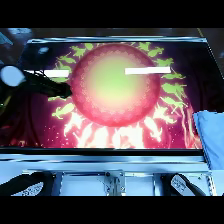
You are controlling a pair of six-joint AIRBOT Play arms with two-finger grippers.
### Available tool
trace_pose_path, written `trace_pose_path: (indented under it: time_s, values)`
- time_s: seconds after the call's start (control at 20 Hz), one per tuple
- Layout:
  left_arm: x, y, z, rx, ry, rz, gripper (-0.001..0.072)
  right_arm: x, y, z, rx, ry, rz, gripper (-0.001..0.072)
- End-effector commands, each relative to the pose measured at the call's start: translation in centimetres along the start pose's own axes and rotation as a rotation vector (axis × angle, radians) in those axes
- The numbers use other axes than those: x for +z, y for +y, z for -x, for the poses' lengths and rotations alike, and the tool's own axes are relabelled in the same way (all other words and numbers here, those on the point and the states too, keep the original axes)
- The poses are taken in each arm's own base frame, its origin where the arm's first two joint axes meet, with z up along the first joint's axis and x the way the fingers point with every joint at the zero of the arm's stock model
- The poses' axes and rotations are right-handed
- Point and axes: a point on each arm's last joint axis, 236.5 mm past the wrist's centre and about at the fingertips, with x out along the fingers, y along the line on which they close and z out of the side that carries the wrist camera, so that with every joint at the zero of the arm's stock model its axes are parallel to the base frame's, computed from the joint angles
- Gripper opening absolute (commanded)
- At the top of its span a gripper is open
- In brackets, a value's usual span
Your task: Fold the shirts.
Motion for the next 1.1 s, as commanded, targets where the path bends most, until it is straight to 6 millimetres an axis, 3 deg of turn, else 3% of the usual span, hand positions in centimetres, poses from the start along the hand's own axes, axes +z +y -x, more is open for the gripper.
trace_pose_path:
  time_s: [0.0, 0.05, 0.15, 0.35, 1.05]
  values:
    - [-3.3, 0.9, -3.8, 0.146, 0.227, -0.056, 0.0699, -9.4, 4.6, -4.1, -0.043, 0.428, 0.196, 0.0692]
    - [-2.7, 0.7, -4.0, 0.142, 0.2, -0.064, 0.0698, -10.8, 4.8, -4.8, -0.053, 0.492, 0.21, 0.069]
    - [-1.8, 0.8, -4.1, 0.139, 0.16, -0.067, 0.0699, -11.6, 5.5, -5.7, -0.052, 0.525, 0.217, 0.0689]
    - [-1.7, 1.0, -4.4, 0.14, 0.163, -0.061, 0.0698, -12.0, 6.9, -5.8, -0.033, 0.53, 0.25, 0.0689]
    - [-1.8, 1.0, -4.5, 0.14, 0.165, -0.061, 0.0699, -12.0, 6.9, -5.8, -0.033, 0.53, 0.251, 0.069]
